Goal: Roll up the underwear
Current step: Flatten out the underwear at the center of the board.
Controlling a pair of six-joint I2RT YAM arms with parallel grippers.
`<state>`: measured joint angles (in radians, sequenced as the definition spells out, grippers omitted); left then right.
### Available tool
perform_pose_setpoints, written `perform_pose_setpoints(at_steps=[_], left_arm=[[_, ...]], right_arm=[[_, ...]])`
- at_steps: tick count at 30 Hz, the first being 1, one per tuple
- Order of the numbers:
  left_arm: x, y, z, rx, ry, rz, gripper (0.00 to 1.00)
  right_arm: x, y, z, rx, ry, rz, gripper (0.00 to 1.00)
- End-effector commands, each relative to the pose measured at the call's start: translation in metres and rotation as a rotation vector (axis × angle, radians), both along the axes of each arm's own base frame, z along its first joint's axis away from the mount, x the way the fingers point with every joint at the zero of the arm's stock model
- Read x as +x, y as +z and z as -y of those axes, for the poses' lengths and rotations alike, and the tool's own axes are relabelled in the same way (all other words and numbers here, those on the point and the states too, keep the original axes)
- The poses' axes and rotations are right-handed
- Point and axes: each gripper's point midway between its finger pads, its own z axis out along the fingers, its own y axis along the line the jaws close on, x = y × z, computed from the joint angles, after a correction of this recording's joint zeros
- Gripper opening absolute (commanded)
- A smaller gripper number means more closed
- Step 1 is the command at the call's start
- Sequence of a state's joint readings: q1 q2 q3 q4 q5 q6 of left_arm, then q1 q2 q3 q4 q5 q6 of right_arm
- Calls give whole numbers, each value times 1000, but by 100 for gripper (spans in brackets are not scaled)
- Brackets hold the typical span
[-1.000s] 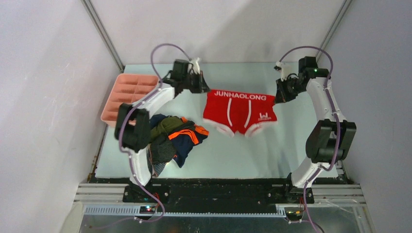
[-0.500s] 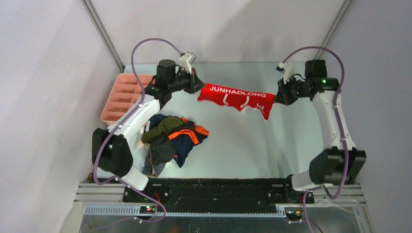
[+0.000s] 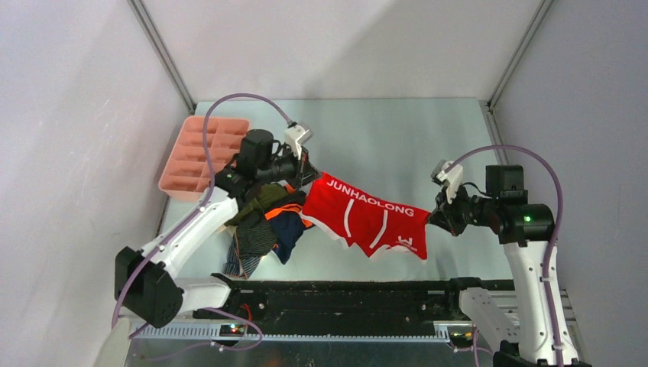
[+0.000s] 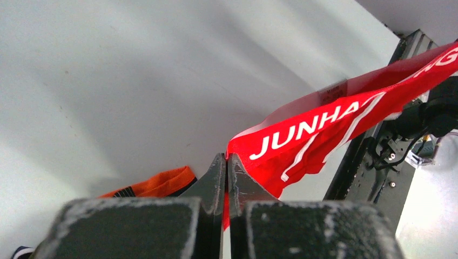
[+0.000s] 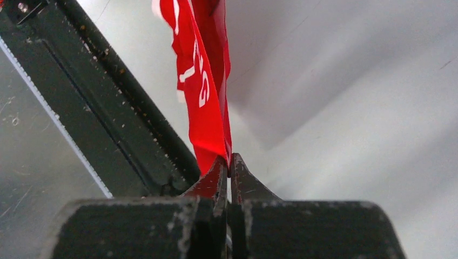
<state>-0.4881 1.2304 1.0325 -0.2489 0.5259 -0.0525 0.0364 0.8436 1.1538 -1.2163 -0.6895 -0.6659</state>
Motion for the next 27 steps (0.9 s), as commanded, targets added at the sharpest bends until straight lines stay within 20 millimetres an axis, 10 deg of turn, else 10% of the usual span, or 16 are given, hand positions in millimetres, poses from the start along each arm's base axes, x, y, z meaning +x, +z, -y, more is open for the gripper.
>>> perform_pose_setpoints(at_steps=[1, 16, 18, 22, 27], left_arm=[[15, -19, 9, 22, 6, -27, 0], [164, -130, 55, 133, 243, -311, 0], [183, -140, 54, 141, 310, -308, 0], [209, -147, 44, 143, 448, -296, 1], [217, -153, 33, 125, 547, -334, 21]], right_arm=[[6, -32, 6, -21, -40, -130, 0], [183, -144, 71, -194, -225, -322, 1], [217, -156, 87, -211, -306, -340, 15], [273, -141, 112, -254, -484, -279, 51], [253, -113, 69, -153, -457, -344, 60]])
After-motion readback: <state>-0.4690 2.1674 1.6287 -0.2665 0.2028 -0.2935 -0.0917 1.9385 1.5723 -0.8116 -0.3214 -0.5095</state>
